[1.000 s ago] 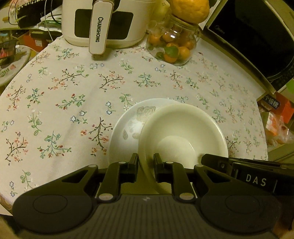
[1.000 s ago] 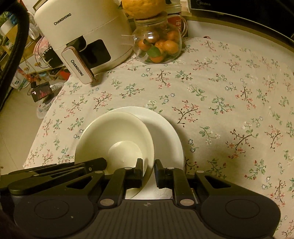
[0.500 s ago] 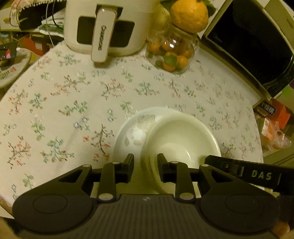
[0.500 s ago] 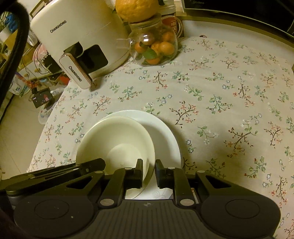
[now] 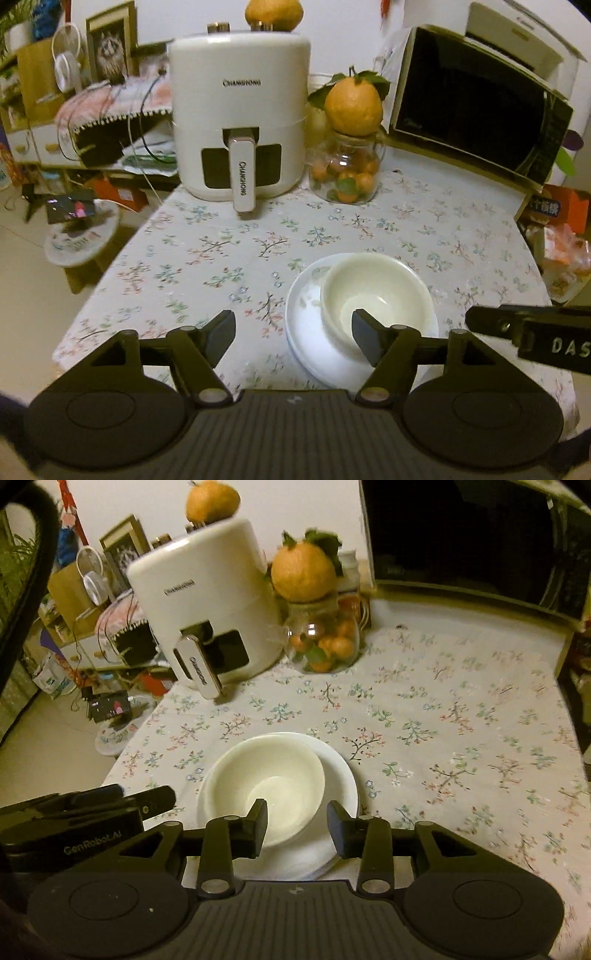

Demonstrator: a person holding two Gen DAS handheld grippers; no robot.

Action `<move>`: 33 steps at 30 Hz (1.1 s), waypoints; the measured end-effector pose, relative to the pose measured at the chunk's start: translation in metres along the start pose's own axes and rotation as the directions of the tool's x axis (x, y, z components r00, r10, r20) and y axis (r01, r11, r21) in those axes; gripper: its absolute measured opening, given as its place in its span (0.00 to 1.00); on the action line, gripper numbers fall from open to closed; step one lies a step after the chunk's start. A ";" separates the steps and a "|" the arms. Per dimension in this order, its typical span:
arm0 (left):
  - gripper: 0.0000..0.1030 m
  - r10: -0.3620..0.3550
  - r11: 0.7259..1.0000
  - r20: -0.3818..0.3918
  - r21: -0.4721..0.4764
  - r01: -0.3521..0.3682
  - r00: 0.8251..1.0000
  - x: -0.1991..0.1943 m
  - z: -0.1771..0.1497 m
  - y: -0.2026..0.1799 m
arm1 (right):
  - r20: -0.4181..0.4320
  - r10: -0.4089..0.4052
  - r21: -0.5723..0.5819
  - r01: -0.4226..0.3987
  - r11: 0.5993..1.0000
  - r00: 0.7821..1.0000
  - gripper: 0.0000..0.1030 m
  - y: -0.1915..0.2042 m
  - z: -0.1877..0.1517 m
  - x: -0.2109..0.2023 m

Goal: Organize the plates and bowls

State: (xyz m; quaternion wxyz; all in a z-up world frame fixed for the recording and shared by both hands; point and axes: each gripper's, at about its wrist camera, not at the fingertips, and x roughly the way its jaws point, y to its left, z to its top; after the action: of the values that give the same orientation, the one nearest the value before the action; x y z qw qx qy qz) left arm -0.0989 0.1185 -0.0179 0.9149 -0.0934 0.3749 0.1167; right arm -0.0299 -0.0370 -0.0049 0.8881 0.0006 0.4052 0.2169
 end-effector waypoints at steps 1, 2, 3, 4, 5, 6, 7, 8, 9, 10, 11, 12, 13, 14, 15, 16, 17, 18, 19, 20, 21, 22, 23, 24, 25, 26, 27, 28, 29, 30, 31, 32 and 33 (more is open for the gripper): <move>0.71 0.002 1.000 0.007 0.005 -0.002 1.000 -0.007 -0.003 0.000 | 0.018 -0.003 0.001 0.003 1.000 1.000 0.36 0.002 -0.003 -0.007; 0.73 0.009 1.000 0.018 0.013 -0.009 1.000 -0.016 -0.007 -0.001 | 0.035 -0.013 -0.003 0.013 1.000 0.999 0.37 0.005 -0.008 -0.017; 0.76 0.016 1.000 0.024 0.019 -0.017 1.000 -0.023 -0.009 -0.003 | 0.045 -0.021 -0.008 0.021 1.000 0.999 0.38 0.008 -0.013 -0.024; 0.80 0.021 1.000 0.030 0.022 -0.022 0.999 -0.030 -0.011 -0.003 | 0.054 -0.029 -0.010 0.029 1.000 0.998 0.39 0.010 -0.017 -0.030; 0.82 0.024 0.999 0.035 0.025 -0.024 0.999 -0.035 -0.012 -0.005 | 0.063 -0.034 -0.003 0.034 0.999 0.997 0.39 0.011 -0.023 -0.038; 0.84 0.025 0.999 0.041 0.029 -0.027 0.999 -0.041 -0.013 -0.007 | 0.065 -0.035 0.008 0.034 0.999 0.997 0.42 0.013 -0.026 -0.044; 0.87 0.027 0.999 0.048 0.032 -0.029 0.998 -0.047 -0.014 -0.007 | 0.068 -0.032 0.021 0.031 0.999 0.997 0.47 0.013 -0.030 -0.050; 0.87 0.027 0.999 0.054 0.035 -0.029 0.998 -0.052 -0.015 -0.009 | 0.073 -0.032 0.033 0.030 0.999 0.997 0.50 0.014 -0.034 -0.057; 0.88 0.026 0.999 0.063 0.037 -0.029 0.998 -0.056 -0.015 -0.010 | 0.077 -0.037 0.039 0.034 0.999 0.996 0.58 0.015 -0.038 -0.062; 0.90 0.027 0.999 0.072 0.038 -0.030 0.997 -0.061 -0.015 -0.011 | 0.082 -0.039 0.037 0.036 0.999 0.996 0.61 0.017 -0.041 -0.068; 0.91 0.028 0.999 0.081 0.040 -0.031 0.996 -0.066 -0.016 -0.012 | 0.089 -0.037 0.032 0.034 0.999 0.995 0.62 0.019 -0.044 -0.075; 0.92 0.027 0.999 0.089 0.041 -0.031 0.996 -0.071 -0.015 -0.013 | 0.095 -0.035 0.032 0.032 0.999 0.995 0.65 0.021 -0.046 -0.081; 0.92 0.028 0.999 0.096 0.042 -0.032 0.995 -0.074 -0.015 -0.013 | 0.101 -0.032 0.038 0.029 0.999 0.994 0.68 0.022 -0.045 -0.084; 0.92 0.028 0.998 0.104 0.044 -0.033 0.994 -0.079 -0.015 -0.013 | 0.110 -0.031 0.045 0.026 0.999 0.993 0.70 0.023 -0.046 -0.089; 0.93 0.032 0.998 0.117 0.046 -0.037 0.993 -0.083 -0.015 -0.014 | 0.121 -0.033 0.052 0.027 0.998 0.992 0.71 0.024 -0.046 -0.094; 0.94 0.037 0.998 0.133 0.050 -0.044 0.990 -0.087 -0.015 -0.015 | 0.128 -0.037 0.055 0.030 0.998 0.991 0.72 0.025 -0.047 -0.099; 0.95 0.041 0.997 0.149 0.054 -0.050 0.988 -0.091 -0.015 -0.015 | 0.135 -0.039 0.055 0.032 0.998 0.990 0.73 0.026 -0.047 -0.102; 0.97 0.044 0.997 0.164 0.059 -0.054 0.986 -0.095 -0.014 -0.014 | 0.141 -0.041 0.053 0.033 0.998 0.989 0.76 0.028 -0.049 -0.106; 0.98 0.044 0.997 0.172 0.061 -0.055 0.984 -0.098 -0.014 -0.014 | 0.146 -0.042 0.050 0.035 0.998 0.988 0.80 0.029 -0.049 -0.109; 0.98 0.042 0.997 0.176 0.059 -0.053 0.983 -0.101 -0.013 -0.013 | 0.150 -0.042 0.046 0.036 0.998 0.988 0.81 0.031 -0.051 -0.112; 0.99 0.040 0.997 0.178 0.055 -0.051 0.983 -0.103 -0.013 -0.012 | 0.153 -0.044 0.042 0.038 0.998 0.987 0.82 0.032 -0.052 -0.114; 1.00 0.039 0.998 0.178 0.051 -0.049 0.983 -0.105 -0.013 -0.010 | 0.154 -0.045 0.038 0.039 0.999 0.987 0.83 0.034 -0.052 -0.116; 1.00 0.039 0.998 0.179 0.048 -0.048 0.983 -0.107 -0.013 -0.009 | 0.157 -0.046 0.037 0.041 0.998 0.987 0.84 0.035 -0.052 -0.117; 1.00 0.039 0.998 0.179 0.045 -0.048 0.983 -0.108 -0.013 -0.008 | 0.159 -0.047 0.037 0.042 0.998 0.986 0.87 0.036 -0.052 -0.119; 1.00 0.040 0.998 0.179 0.044 -0.049 0.983 -0.108 -0.013 -0.007 | 0.160 -0.047 0.035 0.042 0.998 0.986 0.88 0.037 -0.053 -0.120; 1.00 0.042 0.998 0.178 0.043 -0.051 0.983 -0.108 -0.012 -0.006 | 0.159 -0.046 0.032 0.042 0.999 0.986 0.89 0.038 -0.052 -0.120; 1.00 0.046 0.998 0.178 0.042 -0.054 0.983 -0.109 -0.013 -0.005 | 0.157 -0.045 0.028 0.041 0.999 0.987 0.91 0.039 -0.052 -0.121; 1.00 0.051 0.997 0.176 0.040 -0.059 0.983 -0.108 -0.012 -0.005 | 0.154 -0.043 0.024 0.040 0.999 0.987 0.94 0.041 -0.052 -0.120; 1.00 0.053 0.998 0.175 0.035 -0.060 0.983 -0.109 -0.012 -0.004 | 0.151 -0.042 0.020 0.040 0.999 0.988 0.96 0.042 -0.052 -0.121; 1.00 0.056 0.998 0.173 0.031 -0.062 0.983 -0.109 -0.012 -0.004 | 0.148 -0.043 0.014 0.041 0.999 0.988 0.97 0.043 -0.053 -0.120; 1.00 0.056 0.998 0.169 0.029 -0.062 0.984 -0.109 -0.012 -0.004 | 0.146 -0.044 0.010 0.043 0.999 0.988 0.98 0.043 -0.053 -0.120; 1.00 0.055 0.998 0.166 0.028 -0.060 0.985 -0.109 -0.013 -0.004 | 0.144 -0.045 0.007 0.044 0.999 0.989 0.98 0.044 -0.054 -0.120; 1.00 0.054 0.998 0.162 0.030 -0.060 0.985 -0.108 -0.013 -0.005 | 0.139 -0.048 0.007 0.048 0.999 0.989 0.98 0.044 -0.054 -0.118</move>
State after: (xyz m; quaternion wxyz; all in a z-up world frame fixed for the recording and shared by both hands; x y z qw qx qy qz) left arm -0.1809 0.0951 0.0503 0.9401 -0.0569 0.3040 0.1433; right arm -0.1537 -0.0525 0.0520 0.9192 0.0074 0.3424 0.1943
